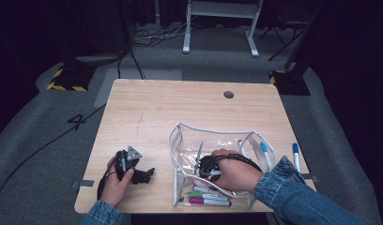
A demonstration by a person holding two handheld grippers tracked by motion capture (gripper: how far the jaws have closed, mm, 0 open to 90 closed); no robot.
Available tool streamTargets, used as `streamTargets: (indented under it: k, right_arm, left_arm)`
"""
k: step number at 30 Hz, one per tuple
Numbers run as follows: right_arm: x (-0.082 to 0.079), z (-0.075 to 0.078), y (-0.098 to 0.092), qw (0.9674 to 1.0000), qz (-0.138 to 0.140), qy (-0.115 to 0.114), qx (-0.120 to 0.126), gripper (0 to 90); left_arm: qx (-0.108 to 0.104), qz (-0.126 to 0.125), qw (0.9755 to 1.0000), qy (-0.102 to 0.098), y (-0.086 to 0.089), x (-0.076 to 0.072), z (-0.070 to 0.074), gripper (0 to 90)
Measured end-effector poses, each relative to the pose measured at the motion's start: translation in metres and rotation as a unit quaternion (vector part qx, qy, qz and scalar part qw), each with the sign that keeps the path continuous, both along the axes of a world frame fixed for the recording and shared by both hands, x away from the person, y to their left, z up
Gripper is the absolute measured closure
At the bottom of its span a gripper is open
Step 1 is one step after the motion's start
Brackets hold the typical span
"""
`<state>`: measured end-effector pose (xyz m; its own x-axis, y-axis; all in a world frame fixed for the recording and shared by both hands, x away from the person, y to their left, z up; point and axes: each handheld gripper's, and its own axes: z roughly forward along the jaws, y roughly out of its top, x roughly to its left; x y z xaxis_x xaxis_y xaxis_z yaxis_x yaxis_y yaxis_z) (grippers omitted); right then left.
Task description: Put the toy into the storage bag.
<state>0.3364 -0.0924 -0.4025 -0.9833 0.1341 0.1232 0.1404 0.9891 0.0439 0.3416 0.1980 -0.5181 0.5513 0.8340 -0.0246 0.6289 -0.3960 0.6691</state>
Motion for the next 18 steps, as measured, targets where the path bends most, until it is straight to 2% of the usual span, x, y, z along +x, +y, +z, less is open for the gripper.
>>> streamTargets:
  k: [3, 7, 9, 11, 13, 15, 16, 18]
  right_arm:
    - [0.001, 0.004, -0.001, 0.999, 0.012, -0.033, 0.026, 62.9]
    - [0.004, 0.022, -0.009, 0.9951, -0.015, -0.063, 0.074, 55.3]
    - [0.007, 0.038, -0.017, 0.9894, -0.045, -0.084, 0.11, 53.6]
    - [0.011, 0.051, -0.025, 0.9837, -0.064, -0.102, 0.133, 53.1]
    - [0.014, 0.069, -0.038, 0.9731, -0.104, -0.12, 0.167, 54.6]
    - [0.016, 0.082, -0.049, 0.9657, -0.123, -0.135, 0.185, 55.2]
    - [0.018, 0.091, -0.058, 0.9594, -0.139, -0.146, 0.197, 56.3]
    - [0.02, 0.101, -0.071, 0.9509, -0.162, -0.158, 0.212, 57.1]
  left_arm:
    - [0.0, 0.0, 1.0, 0.0, 0.0, 0.0, 0.0, 0.0]
    - [0.0, 0.0, 1.0, 0.0, 0.0, 0.0, 0.0, 0.0]
    - [0.0, 0.0, 1.0, 0.0, 0.0, 0.0, 0.0, 0.0]
    - [0.0, 0.0, 1.0, 0.0, 0.0, 0.0, 0.0, 0.0]
    - [0.0, 0.0, 1.0, 0.0, 0.0, 0.0, 0.0, 0.0]
    - [0.001, -0.001, 1.0, 0.0, 0.0, 0.0, 0.0, 0.0]
    - [0.001, -0.001, 1.0, 0.0, 0.0, 0.0, 0.0, 0.0]
    - [0.001, -0.001, 1.0, 0.0, 0.0, 0.0, 0.0, 0.0]
